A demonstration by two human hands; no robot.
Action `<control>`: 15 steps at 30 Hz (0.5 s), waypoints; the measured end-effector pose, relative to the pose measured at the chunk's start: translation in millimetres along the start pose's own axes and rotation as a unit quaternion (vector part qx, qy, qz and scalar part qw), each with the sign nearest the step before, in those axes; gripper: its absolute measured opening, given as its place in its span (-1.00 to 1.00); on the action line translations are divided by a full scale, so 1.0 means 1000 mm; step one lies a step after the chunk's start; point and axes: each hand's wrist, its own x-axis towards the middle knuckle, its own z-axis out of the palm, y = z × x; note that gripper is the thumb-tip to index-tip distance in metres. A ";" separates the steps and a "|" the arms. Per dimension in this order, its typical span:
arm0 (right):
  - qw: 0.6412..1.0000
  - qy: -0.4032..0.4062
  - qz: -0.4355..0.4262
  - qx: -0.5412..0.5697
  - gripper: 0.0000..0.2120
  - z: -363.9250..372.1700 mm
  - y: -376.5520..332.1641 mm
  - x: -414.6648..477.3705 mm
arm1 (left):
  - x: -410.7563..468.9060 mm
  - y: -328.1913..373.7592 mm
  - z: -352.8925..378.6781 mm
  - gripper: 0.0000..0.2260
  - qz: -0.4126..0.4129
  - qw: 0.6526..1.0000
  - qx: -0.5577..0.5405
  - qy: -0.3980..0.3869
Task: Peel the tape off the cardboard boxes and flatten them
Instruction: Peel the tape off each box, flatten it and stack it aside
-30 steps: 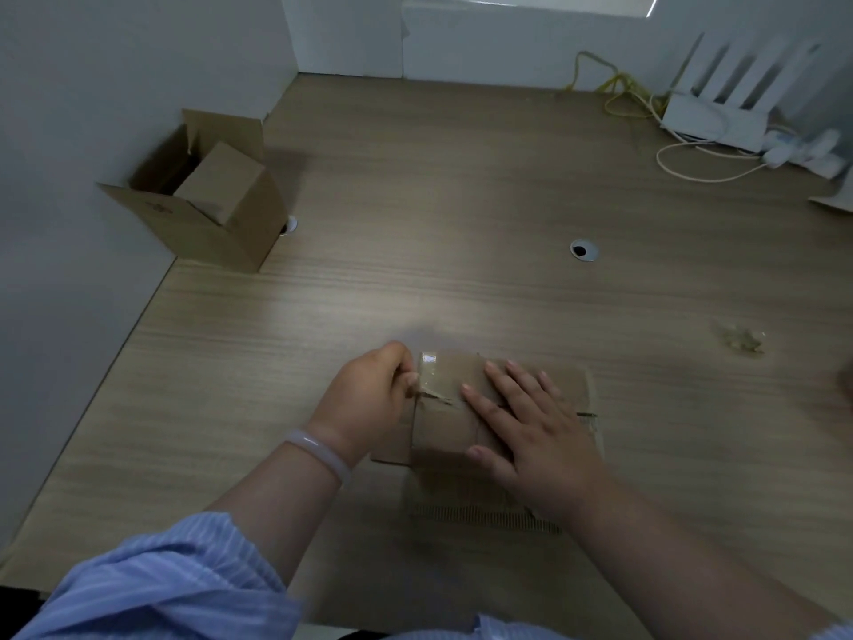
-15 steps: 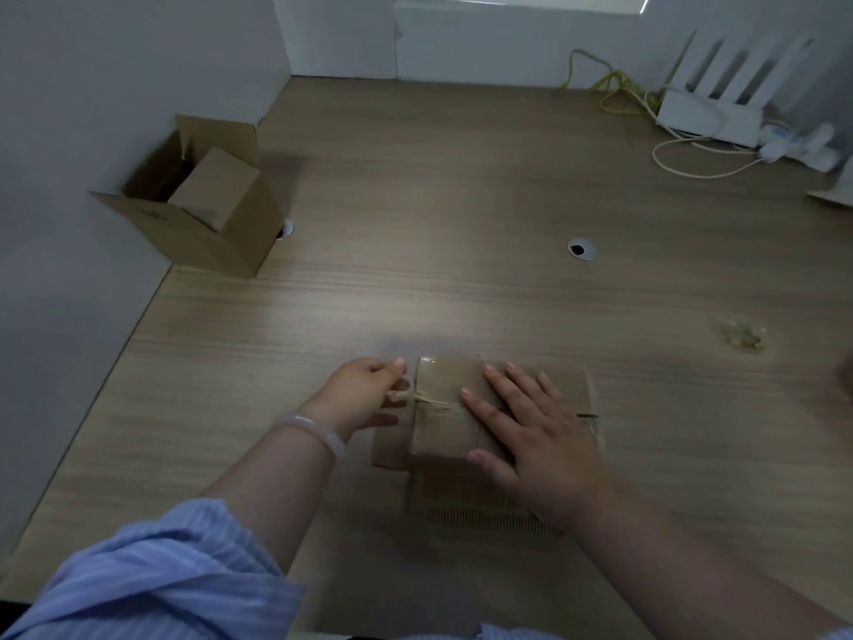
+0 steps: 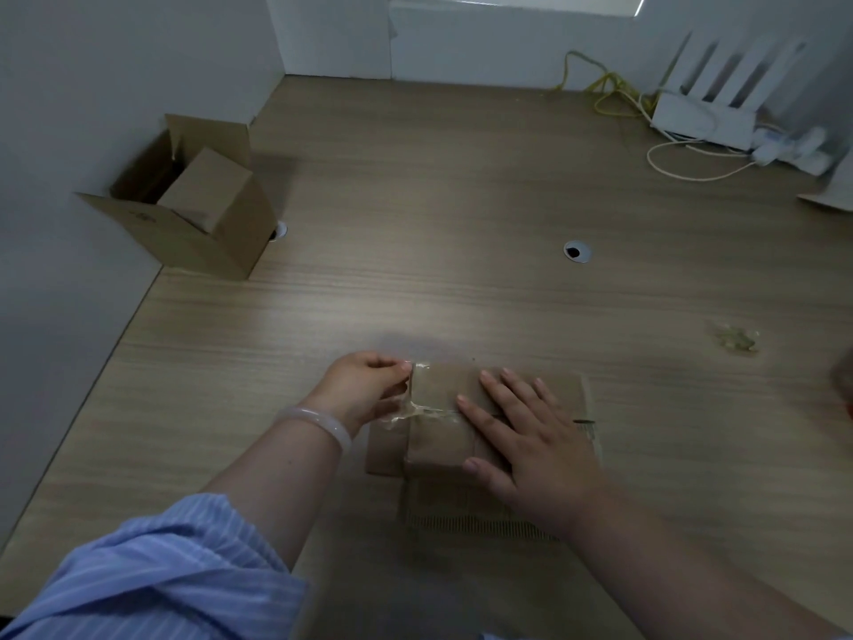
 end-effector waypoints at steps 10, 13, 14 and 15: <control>1.000 -0.012 0.015 0.001 -0.41 -0.001 0.000 0.002 | -0.018 -0.011 -0.012 -0.82 0.350 0.884 0.308 0.036; 1.000 -0.009 0.014 0.002 -0.41 -0.001 0.000 0.002 | -0.028 -0.016 -0.030 -0.97 0.307 0.898 0.316 -0.024; 1.000 -0.009 0.014 0.002 -0.41 -0.001 0.000 0.002 | -0.030 -0.017 -0.033 -0.94 0.273 0.921 0.277 -0.034; 1.000 -0.009 0.014 0.002 -0.41 -0.001 -0.001 0.002 | -0.033 -0.017 -0.033 -0.90 0.235 0.944 0.230 -0.042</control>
